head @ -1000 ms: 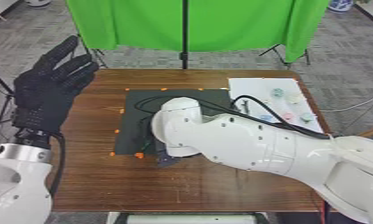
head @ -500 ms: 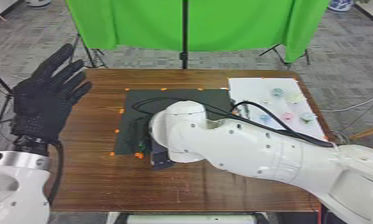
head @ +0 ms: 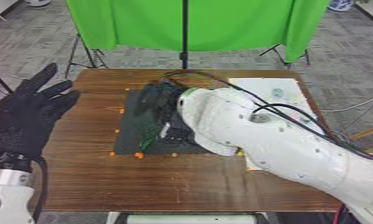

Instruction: Arrange flowers

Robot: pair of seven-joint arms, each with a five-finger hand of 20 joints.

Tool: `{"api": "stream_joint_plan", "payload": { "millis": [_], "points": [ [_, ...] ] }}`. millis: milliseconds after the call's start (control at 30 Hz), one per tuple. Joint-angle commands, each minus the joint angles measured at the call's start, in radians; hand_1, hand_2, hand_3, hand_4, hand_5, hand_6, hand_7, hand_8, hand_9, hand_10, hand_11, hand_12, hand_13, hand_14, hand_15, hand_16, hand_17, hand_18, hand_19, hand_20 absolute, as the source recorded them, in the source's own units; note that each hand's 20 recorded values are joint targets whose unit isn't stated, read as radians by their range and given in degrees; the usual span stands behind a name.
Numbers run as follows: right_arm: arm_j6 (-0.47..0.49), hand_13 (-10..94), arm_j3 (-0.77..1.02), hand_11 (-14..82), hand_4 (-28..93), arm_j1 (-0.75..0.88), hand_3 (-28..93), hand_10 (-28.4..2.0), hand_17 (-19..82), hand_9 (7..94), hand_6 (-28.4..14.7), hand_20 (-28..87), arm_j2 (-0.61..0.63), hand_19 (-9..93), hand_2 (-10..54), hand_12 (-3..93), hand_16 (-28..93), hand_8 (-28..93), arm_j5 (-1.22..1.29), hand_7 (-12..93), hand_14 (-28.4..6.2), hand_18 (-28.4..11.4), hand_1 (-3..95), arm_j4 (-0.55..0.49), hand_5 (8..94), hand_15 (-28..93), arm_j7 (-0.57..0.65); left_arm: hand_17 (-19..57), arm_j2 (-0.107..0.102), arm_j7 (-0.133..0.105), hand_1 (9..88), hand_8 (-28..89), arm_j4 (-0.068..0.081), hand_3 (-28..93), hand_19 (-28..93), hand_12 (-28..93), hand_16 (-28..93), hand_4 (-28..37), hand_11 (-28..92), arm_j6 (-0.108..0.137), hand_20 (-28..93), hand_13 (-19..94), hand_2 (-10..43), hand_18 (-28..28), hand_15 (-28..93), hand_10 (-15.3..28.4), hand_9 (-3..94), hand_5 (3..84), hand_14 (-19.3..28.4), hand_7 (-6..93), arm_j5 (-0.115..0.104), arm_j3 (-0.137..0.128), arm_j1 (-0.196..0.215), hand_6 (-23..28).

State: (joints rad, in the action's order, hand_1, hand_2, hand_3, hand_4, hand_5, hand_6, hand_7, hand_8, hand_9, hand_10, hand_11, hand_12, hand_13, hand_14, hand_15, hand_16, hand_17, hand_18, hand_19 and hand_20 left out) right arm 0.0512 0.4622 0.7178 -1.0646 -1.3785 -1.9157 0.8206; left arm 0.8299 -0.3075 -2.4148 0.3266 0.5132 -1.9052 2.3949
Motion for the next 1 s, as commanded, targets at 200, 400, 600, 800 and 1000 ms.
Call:
{"api": "stream_joint_plan", "payload": {
  "millis": [200, 400, 600, 800, 1000],
  "points": [
    [-0.164, 68, 0.368, 22.6, -23, 0.397, 74, -19.7, 37, 69.4, -4.5, -2, 0.299, 89, 2.7, 15.1, 10, -12, -0.273, 12, -15.9, -24.1, 28.1, -0.157, 49.7, 60, 0.173, -10.1, 0.069, 0.027, 19.1, -8, -0.005, 76, 60, 12, -12, -28.3, 27, -0.001, 8, 23, 8.8, 26.4, 56, 20.3, 30.5, 31.8, 28.4, 12.7, -0.009, -0.09, 0.106, 7.3],
    [-0.157, 70, 0.526, 24.0, -22, 0.577, 72, -20.0, 40, 71.1, -6.0, -9, 0.361, 92, 2.0, 15.1, 10, -11, -0.414, 11, -15.5, -24.0, 28.9, -0.201, 50.4, 61, 0.274, -9.8, 0.087, 0.037, 18.9, -9, -0.01, 76, 59, 12, -11, -28.3, 27, -0.002, 8, 24, 8.9, 26.4, 55, 20.3, 30.8, 32.0, 28.4, 13.0, -0.011, -0.103, 0.125, 7.3],
    [-0.135, 72, 0.661, 26.0, -22, 0.736, 71, -19.4, 42, 73.3, -6.7, -9, 0.387, 93, 0.7, 15.8, 10, -11, -0.448, 11, -14.8, -23.9, 30.7, -0.212, 51.1, 62, 0.339, -9.7, 0.096, 0.04, 18.9, -9, -0.014, 76, 59, 12, -11, -28.3, 27, 0.003, 8, 24, 9.0, 26.2, 55, 20.3, 30.8, 32.0, 28.4, 13.1, -0.014, -0.1, 0.135, 7.3],
    [-0.123, 75, 0.782, 28.1, -22, 0.912, 70, -18.5, 45, 76.7, -7.5, -4, 0.414, 93, -0.2, 16.1, 11, -11, -0.539, 10, -13.3, -23.4, 32.0, -0.239, 51.7, 62, 0.405, -9.6, 0.098, 0.04, 19.0, -9, -0.018, 76, 59, 12, -11, -28.3, 26, 0.002, 8, 24, 9.2, 26.1, 55, 20.2, 30.9, 32.0, 28.4, 13.2, -0.015, -0.093, 0.14, 7.3],
    [-0.071, 77, 0.85, 28.7, -22, 1.021, 69, -18.3, 46, 78.4, -8.3, -2, 0.438, 93, -2.6, 16.1, 11, -10, -0.59, 9, -13.1, -23.7, 34.0, -0.252, 51.6, 62, 0.435, -9.5, 0.099, 0.038, 19.2, -9, -0.02, 76, 59, 12, -11, -28.3, 26, 0.006, 9, 24, 9.2, 26.0, 54, 20.1, 30.9, 32.0, 28.4, 13.2, -0.018, -0.092, 0.143, 7.3]
  ]
}}
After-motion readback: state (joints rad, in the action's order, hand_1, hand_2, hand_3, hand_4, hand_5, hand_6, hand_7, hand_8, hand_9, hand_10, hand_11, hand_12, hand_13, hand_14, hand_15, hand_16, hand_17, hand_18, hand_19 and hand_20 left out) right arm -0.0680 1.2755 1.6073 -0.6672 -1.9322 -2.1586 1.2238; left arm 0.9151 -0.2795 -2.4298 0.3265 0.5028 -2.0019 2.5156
